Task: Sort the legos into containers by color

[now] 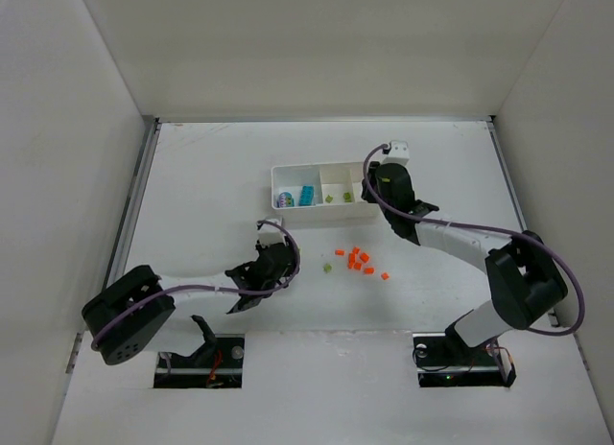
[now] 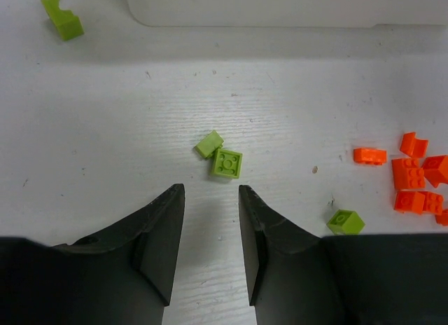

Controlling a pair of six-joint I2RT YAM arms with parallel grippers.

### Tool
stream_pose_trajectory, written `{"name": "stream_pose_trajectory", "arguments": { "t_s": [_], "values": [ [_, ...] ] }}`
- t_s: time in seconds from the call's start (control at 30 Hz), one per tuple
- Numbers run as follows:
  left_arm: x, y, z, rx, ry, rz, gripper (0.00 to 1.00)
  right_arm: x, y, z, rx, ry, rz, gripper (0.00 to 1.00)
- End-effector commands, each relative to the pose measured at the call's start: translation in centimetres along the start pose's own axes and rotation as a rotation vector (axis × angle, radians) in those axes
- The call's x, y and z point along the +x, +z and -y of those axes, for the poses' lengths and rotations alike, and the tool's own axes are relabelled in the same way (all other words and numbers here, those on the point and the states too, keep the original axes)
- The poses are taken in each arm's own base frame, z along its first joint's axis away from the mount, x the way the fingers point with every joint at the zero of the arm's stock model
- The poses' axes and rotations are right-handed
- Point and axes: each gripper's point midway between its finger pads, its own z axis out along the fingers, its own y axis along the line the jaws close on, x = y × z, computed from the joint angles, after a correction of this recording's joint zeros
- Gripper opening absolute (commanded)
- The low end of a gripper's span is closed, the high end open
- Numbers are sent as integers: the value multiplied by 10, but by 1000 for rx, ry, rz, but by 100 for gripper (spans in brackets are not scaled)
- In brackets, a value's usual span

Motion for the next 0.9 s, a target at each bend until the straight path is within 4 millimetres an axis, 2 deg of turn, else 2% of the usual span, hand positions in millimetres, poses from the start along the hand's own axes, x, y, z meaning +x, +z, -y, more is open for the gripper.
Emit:
{"name": "stream_pose_trajectory", "arguments": {
  "t_s": [0.0,0.07,0.13,0.23,0.37,0.63,0.8,0.87],
  "values": [
    [-23,3,16,11,-33,79,34,-31,6,-6,-15,14,61,30],
    [-21,4,18,7,-33,78,34,-29,6,-5,-12,15,61,38],
    [-19,5,21,6,-28,73,34,-27,7,-3,-6,20,59,50],
    [-18,7,22,-12,-27,83,34,-23,2,1,6,24,58,57],
    [-16,12,26,-26,-20,80,34,-11,-13,-2,-6,37,63,56],
    [-4,26,22,-77,14,63,32,30,-59,-22,-83,92,43,53],
    [-3,31,21,-92,30,61,30,55,-88,-31,-130,105,16,53],
    [-2,32,20,-97,35,57,27,67,-98,-32,-147,105,-5,52]
  ]
}}
